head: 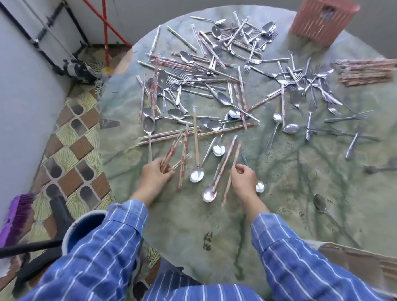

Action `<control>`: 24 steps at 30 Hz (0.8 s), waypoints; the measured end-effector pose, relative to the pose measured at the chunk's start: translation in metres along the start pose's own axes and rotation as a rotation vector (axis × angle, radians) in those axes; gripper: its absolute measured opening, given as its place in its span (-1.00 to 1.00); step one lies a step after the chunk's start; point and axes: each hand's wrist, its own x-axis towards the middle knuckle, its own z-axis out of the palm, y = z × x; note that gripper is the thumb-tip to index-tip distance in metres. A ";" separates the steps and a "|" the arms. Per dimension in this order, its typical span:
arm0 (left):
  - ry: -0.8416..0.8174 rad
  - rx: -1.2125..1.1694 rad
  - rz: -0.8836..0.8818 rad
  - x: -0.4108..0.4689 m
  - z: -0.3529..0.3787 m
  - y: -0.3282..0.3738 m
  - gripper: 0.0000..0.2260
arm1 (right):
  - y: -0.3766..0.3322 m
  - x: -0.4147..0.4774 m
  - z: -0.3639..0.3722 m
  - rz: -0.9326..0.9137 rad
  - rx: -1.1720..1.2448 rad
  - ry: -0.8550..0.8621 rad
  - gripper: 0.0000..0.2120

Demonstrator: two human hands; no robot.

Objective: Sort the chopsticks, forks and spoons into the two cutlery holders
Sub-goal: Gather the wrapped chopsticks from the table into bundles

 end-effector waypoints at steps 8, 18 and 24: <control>-0.194 0.060 0.026 0.031 -0.039 -0.013 -0.91 | -0.016 0.005 0.028 0.079 0.007 0.195 -0.79; -0.245 0.172 0.080 0.075 -0.084 -0.014 -0.90 | -0.022 -0.001 0.038 0.100 -0.037 0.251 -0.84; -0.228 0.068 0.152 0.085 -0.058 0.017 -0.84 | -0.019 -0.006 0.034 0.119 0.037 0.299 -0.86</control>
